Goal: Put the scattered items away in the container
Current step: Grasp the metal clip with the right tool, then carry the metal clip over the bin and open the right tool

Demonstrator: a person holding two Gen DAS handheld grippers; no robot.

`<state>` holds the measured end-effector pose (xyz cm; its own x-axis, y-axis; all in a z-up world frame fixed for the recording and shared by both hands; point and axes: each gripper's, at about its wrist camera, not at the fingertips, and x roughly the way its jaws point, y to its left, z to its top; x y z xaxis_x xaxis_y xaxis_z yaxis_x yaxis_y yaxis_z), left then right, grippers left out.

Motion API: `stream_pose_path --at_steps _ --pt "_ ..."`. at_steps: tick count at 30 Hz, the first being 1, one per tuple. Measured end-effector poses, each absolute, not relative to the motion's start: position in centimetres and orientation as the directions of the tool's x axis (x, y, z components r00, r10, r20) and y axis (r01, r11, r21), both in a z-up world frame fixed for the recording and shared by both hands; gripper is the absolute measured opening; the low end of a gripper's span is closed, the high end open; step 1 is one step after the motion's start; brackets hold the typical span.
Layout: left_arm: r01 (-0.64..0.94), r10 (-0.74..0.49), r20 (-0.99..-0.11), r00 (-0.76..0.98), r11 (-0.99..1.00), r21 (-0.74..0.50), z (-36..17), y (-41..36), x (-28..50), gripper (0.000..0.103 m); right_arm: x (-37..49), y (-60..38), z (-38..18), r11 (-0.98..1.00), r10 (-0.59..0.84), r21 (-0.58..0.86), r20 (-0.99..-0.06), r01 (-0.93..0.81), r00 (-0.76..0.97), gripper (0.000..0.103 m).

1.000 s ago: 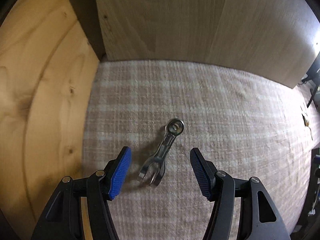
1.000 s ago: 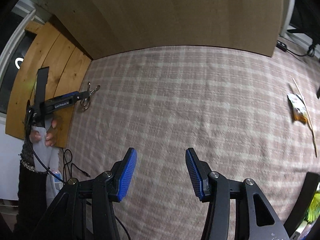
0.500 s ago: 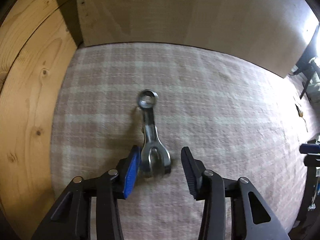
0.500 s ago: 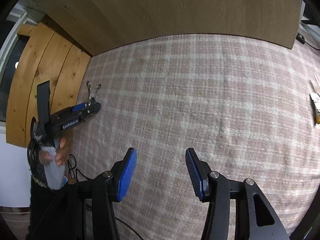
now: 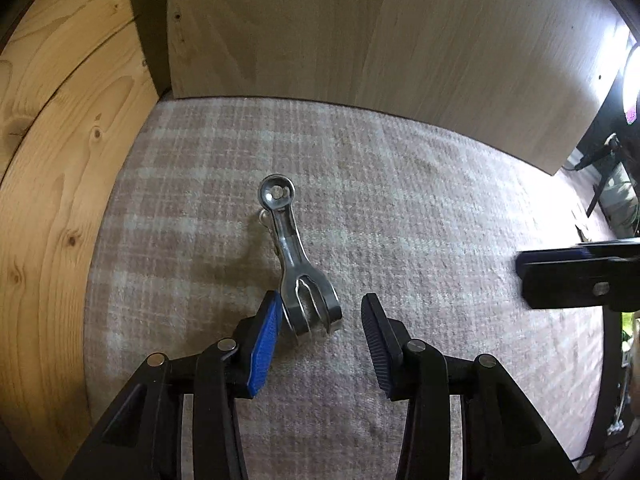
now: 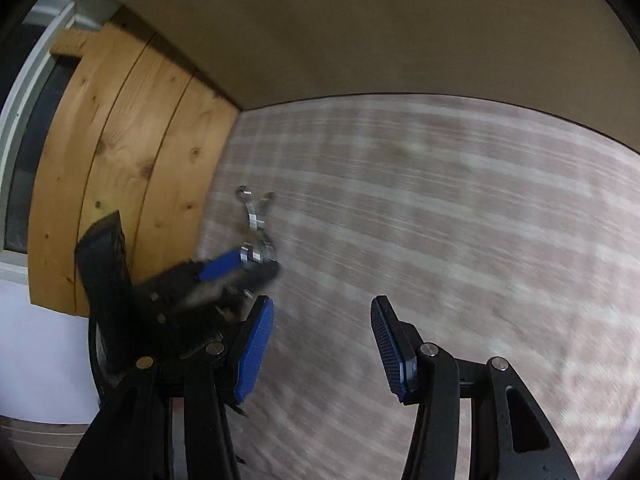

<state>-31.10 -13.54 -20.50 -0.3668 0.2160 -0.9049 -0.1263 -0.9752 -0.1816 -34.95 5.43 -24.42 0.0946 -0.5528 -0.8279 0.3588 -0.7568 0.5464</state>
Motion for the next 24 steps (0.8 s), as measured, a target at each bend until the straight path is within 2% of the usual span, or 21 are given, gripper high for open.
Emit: stream_pose_path --at_steps 8,14,16,19,21,24 --pt "-0.099 0.237 -0.888 -0.394 -0.972 -0.215 -20.2 -13.1 -28.8 0.045 -35.5 -1.3 -27.2 -0.709 -0.566 0.591 -0.802 0.384 0.191 0.044" --pt "-0.104 0.258 -0.877 -0.405 -0.966 -0.236 -20.0 -12.1 -28.3 0.044 -36.1 -3.7 -28.7 -0.707 -0.560 0.596 -0.800 0.380 0.215 0.032" --pt "-0.112 0.256 -0.880 -0.400 -0.967 -0.231 -19.9 -11.4 -28.3 0.038 -36.1 -4.2 -29.2 -0.705 -0.559 0.604 -0.796 0.372 0.234 0.025" --pt "-0.112 0.266 -0.878 -0.397 -0.964 -0.241 -19.9 -10.8 -27.7 0.035 -36.0 -4.6 -29.4 -0.706 -0.561 0.600 -0.798 0.377 0.219 0.023" --pt "-0.115 0.285 -0.874 -0.393 -0.958 -0.261 -20.0 -10.6 -27.9 0.035 -35.8 -4.2 -29.3 -0.697 -0.579 0.614 -0.787 0.369 0.216 0.015" --pt "-0.125 0.275 -0.878 -0.392 -0.961 -0.246 -19.7 -9.0 -27.0 0.036 -35.3 -3.5 -29.0 -0.687 -0.592 0.630 -0.774 0.362 0.226 0.011"
